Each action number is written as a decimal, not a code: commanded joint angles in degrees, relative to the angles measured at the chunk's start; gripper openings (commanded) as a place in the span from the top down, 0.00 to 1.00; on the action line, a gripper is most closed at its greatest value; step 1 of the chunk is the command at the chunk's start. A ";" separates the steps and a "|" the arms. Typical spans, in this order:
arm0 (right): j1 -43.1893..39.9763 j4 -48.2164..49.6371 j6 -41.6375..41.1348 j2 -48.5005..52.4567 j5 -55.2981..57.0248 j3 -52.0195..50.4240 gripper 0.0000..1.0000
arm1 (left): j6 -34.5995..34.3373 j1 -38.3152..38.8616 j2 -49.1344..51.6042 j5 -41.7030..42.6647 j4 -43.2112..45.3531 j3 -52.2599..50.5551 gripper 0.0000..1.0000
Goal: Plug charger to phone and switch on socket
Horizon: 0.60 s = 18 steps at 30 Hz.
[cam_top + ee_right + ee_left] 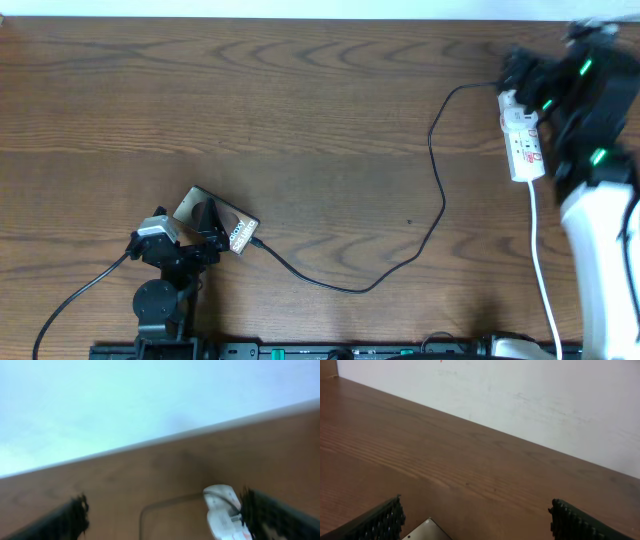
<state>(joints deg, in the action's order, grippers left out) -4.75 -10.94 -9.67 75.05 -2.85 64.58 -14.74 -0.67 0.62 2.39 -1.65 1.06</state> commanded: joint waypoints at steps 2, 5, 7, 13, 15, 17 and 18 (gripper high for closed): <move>3.06 10.56 8.72 -12.26 0.63 -17.84 0.01 | 0.76 -0.28 -0.39 -0.66 -2.40 -0.79 0.09; 3.23 17.38 8.59 -21.33 0.79 -29.33 0.01 | 0.76 -0.28 -0.39 -0.66 -2.40 -0.79 0.09; 3.23 20.41 8.48 -27.23 0.81 -35.89 0.01 | 0.76 -0.28 -0.39 -0.66 -2.40 -0.79 0.09; 3.23 25.99 9.01 -42.58 0.81 -52.15 0.01 | 0.76 -0.28 -0.39 -0.66 -2.40 -0.79 0.09; 3.26 27.45 9.40 -46.36 0.79 -56.41 0.01 | 0.76 -0.28 -0.39 -0.66 -2.40 -0.79 0.09; 3.26 28.13 9.38 -49.37 0.79 -59.58 0.01 | 0.76 -0.28 -0.39 -0.66 -2.40 -0.79 0.09; 3.26 28.11 9.40 -51.12 0.79 -61.20 0.01 | 0.76 -0.28 -0.39 -0.66 -2.40 -0.79 0.09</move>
<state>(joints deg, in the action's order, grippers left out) -1.96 16.73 -1.65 27.49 -2.72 6.92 -14.74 -0.67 0.60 2.52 -1.74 1.10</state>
